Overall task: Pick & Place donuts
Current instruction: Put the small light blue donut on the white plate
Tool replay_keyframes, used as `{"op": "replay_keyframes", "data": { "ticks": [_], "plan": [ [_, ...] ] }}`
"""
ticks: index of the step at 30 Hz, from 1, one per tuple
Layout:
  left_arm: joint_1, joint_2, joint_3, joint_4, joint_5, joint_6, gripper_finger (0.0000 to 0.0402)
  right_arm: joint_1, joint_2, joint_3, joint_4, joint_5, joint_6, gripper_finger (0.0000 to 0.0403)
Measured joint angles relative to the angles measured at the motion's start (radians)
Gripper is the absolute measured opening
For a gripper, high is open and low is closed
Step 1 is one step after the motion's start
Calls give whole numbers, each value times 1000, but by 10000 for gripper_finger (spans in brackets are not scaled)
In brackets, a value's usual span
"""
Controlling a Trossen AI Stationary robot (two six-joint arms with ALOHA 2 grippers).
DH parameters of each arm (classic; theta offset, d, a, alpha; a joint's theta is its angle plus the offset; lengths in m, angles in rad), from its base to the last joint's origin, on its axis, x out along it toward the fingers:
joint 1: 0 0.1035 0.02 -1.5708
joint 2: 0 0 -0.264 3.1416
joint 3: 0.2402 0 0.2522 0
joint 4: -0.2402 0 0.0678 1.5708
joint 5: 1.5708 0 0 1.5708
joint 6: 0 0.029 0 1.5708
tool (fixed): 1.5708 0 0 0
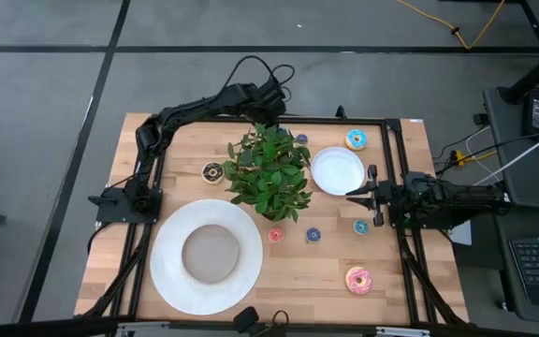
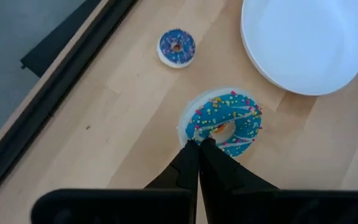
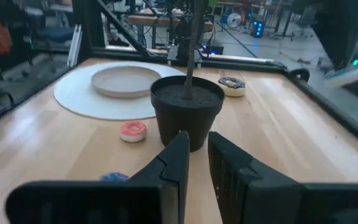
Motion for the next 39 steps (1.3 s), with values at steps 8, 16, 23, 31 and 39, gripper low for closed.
{"op": "replay_keyframes", "data": {
  "ticks": [8,16,23,31,39],
  "plan": [
    [0,0,0,-39,37,-26,2,0,0,0,0,2,-16,63],
    [-1,-2,0,-70,37,-43,2,0,0,0,8,2,133,63],
    [-1,-9,0,-70,39,-53,2,-1,1,0,272,7,21,63],
    [-1,-10,30,-77,41,-53,2,-2,2,22,466,117,40,63],
    [0,-11,83,-78,48,-53,2,-2,112,226,327,162,48,89]
  ]
}}
